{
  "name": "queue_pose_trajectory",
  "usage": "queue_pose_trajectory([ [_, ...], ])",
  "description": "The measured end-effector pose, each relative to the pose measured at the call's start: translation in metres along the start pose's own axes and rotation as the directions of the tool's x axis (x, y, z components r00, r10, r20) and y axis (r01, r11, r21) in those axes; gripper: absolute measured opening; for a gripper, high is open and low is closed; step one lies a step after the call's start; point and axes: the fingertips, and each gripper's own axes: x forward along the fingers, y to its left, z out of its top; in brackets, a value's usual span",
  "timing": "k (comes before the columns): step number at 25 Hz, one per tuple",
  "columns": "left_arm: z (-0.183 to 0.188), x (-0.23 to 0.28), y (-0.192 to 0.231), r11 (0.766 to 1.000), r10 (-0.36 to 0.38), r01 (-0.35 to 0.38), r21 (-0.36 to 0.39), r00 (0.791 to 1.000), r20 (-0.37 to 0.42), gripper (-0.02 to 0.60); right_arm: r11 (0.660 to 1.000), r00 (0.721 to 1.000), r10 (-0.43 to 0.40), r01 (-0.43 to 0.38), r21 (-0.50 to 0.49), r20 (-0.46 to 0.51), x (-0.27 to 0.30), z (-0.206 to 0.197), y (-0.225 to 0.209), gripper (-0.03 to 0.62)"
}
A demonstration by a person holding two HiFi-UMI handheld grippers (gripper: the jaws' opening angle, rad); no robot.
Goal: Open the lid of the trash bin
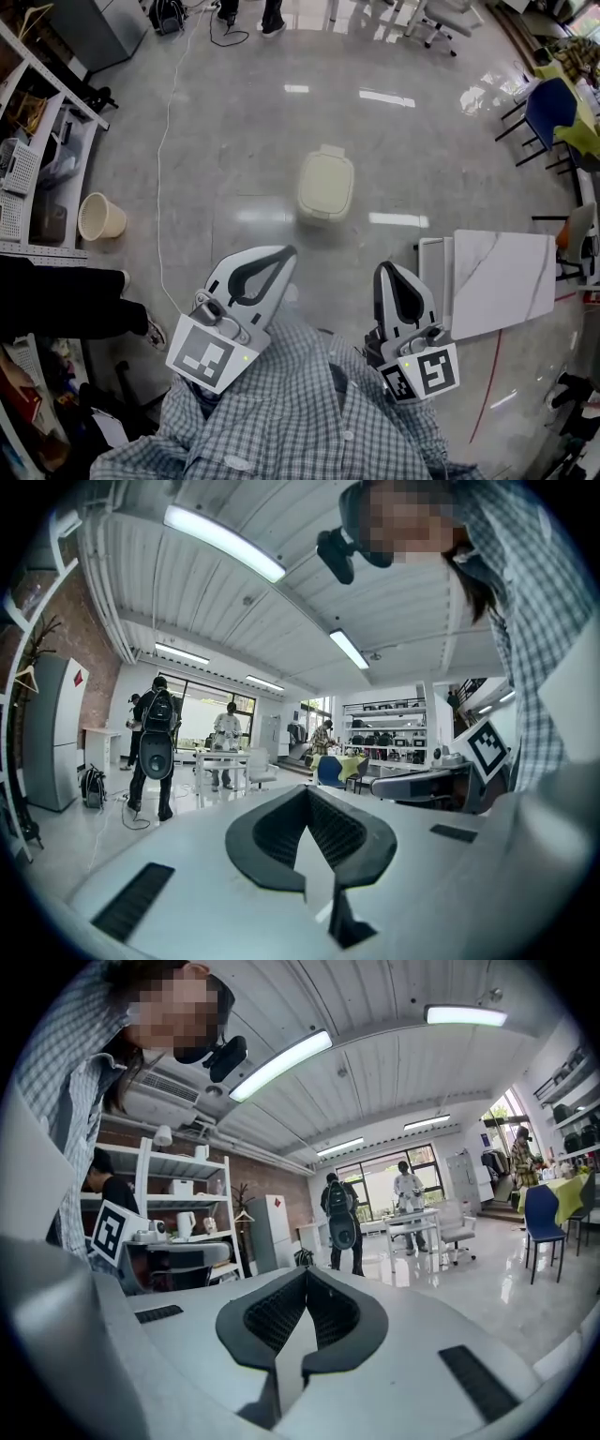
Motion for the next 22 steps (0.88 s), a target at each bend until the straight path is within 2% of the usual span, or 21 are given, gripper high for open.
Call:
queue_pose_trajectory([
  [9, 0.001, -0.001, 0.042, 1.0, 0.014, -0.014, -0.008, 1.0, 0.017, 0.005, 0.999, 0.999, -0.031, 0.031, -0.022, -0.027, 0.03, -0.005, 0.004, 0.017],
  [22, 0.006, -0.009, 0.063, 0.995, 0.096, -0.096, -0.015, 0.994, 0.046, 0.005, 0.998, 0.998, 0.033, -0.036, -0.057, -0.049, 0.054, 0.0, 0.008, 0.017],
])
